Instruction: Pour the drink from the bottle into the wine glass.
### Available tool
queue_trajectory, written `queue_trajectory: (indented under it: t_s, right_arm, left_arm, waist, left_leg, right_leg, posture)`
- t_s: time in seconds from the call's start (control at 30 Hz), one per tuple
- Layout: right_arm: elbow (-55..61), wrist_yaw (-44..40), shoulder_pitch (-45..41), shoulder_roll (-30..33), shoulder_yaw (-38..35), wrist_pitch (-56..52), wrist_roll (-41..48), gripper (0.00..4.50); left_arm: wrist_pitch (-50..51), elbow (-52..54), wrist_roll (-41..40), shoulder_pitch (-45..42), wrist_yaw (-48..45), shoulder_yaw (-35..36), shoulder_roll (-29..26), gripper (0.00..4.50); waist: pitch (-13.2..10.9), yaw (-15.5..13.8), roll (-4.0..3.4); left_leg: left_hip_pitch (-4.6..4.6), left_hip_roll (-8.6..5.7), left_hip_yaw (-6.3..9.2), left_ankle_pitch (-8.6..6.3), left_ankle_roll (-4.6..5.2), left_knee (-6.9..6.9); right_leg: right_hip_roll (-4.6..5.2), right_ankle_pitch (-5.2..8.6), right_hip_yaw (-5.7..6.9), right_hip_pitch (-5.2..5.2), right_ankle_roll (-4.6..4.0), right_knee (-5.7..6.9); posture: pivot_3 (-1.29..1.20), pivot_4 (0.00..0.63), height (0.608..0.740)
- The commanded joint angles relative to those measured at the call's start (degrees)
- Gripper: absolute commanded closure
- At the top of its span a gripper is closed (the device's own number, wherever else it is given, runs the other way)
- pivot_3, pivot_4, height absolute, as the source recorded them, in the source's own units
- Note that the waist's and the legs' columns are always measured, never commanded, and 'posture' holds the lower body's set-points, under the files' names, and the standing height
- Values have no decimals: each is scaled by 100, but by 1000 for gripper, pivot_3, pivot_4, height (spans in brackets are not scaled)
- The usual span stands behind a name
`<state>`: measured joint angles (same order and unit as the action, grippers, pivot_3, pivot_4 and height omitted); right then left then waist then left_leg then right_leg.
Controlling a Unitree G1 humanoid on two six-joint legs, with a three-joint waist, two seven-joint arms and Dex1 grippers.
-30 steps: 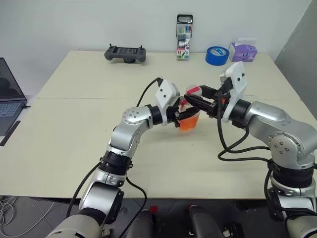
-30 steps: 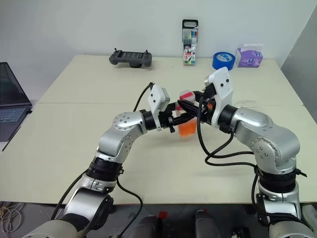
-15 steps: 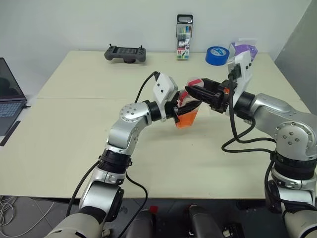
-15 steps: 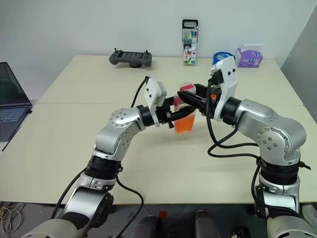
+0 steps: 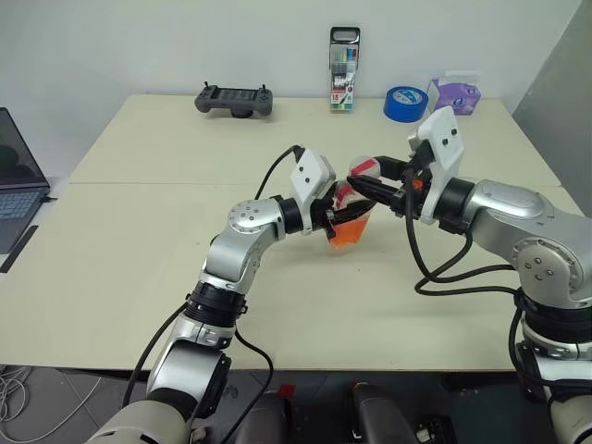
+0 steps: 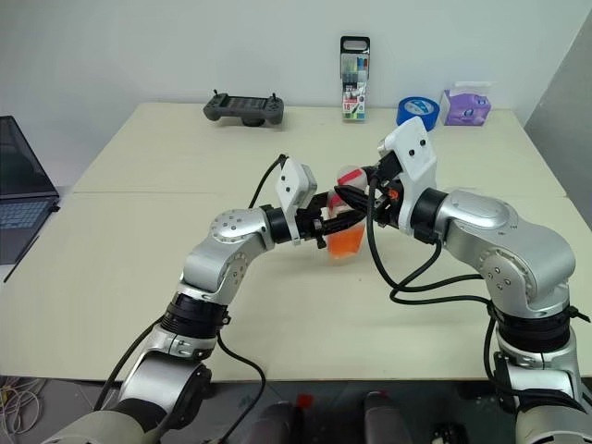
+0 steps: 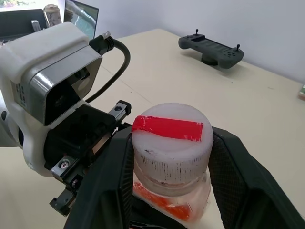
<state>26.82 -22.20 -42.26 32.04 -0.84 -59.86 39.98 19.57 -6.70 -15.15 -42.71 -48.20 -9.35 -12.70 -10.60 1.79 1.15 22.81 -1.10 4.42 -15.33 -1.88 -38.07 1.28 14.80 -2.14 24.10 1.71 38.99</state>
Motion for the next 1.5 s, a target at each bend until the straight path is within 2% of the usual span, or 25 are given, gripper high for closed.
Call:
queue_trajectory:
  t_s: [0.03,0.27,0.4,0.57,0.8,0.9,0.97,1.07,1.23,1.33,1.4,1.5]
  right_arm:
    - [132,-26,-238,-150,-254,111,162,2262]
    - [43,29,-256,-217,-285,167,47,47]
    - [6,90,-293,-220,-550,136,157,0]
    - [19,162,-35,167,-1061,65,85,0]
    - [40,620,933,479,-1935,49,-181,0]
    - [7,1044,1744,157,-2275,327,-503,0]
    - [-71,1279,2499,-225,-2106,948,-993,0]
    - [-159,1307,3102,-729,-1786,1478,-1268,0]
    - [-1253,2038,3369,-1519,-1648,2459,-2135,0]
    - [-1808,2413,3330,-1560,-1514,2989,-2751,0]
    - [-2054,2606,3178,-1734,-1699,3196,-2733,0]
    - [-2443,2670,3162,-1723,-1592,2992,-2898,0]
  left_arm:
    - [-78,170,-21,-38,1,19,-13,2714]
    - [-93,163,-14,-42,29,10,-6,2716]
    - [-117,151,-9,-16,31,9,-5,2716]
    - [-179,81,0,-23,52,46,1,2716]
    - [-343,-79,-7,-118,84,165,-28,2716]
    - [-377,-110,-42,-184,140,323,-134,2718]
    - [-329,-181,-165,-262,257,560,-187,2721]
    - [-400,-335,-191,-309,382,762,-231,2721]
    - [-512,-496,-132,-392,544,984,-318,2721]
    - [-575,-537,-113,-416,603,1020,-364,2721]
    - [-583,-558,-127,-424,631,1061,-373,2721]
    - [-629,-595,-64,-425,700,1059,-384,2721]
  waist:
    - [0,1,0]
    - [0,-6,0]
    - [0,-8,0]
    - [0,-12,0]
    - [0,-18,0]
    - [0,-18,1]
    - [4,-19,6]
    - [6,6,0]
    - [7,0,-2]
    - [7,-10,-2]
    - [7,-9,-2]
    - [8,-10,0]
  left_leg:
    - [-1,0,0,0,0,0]
    - [0,-1,2,0,0,0]
    - [0,0,2,0,0,0]
    - [1,-2,1,0,0,0]
    - [0,-2,-1,0,1,0]
    - [1,0,2,1,2,1]
    - [0,1,2,1,3,4]
    - [-4,4,-2,2,3,8]
    - [-18,3,-15,3,2,6]
    - [-15,-2,-16,3,1,7]
    - [-14,-4,-18,4,1,7]
    - [-16,-5,-16,4,1,3]
  right_leg:
    - [0,0,0,0,0,1]
    - [0,0,0,0,0,0]
    - [0,0,0,0,0,0]
    - [1,0,0,-1,0,0]
    - [2,0,-3,-2,0,1]
    - [1,0,-4,-3,0,0]
    - [1,0,-8,-4,0,0]
    - [-3,0,-11,0,0,7]
    - [-7,0,-13,-5,1,8]
    - [-2,0,-13,-4,1,5]
    - [0,0,-16,-3,1,4]
    - [1,-1,-14,-7,2,4]
  posture:
    - [0,150,740]
    - [0,150,740]
    - [0,150,740]
    - [0,150,740]
    - [0,150,740]
    - [0,150,740]
    - [0,150,740]
    - [0,150,740]
    - [0,150,740]
    - [0,150,740]
    - [0,150,740]
    - [0,150,740]
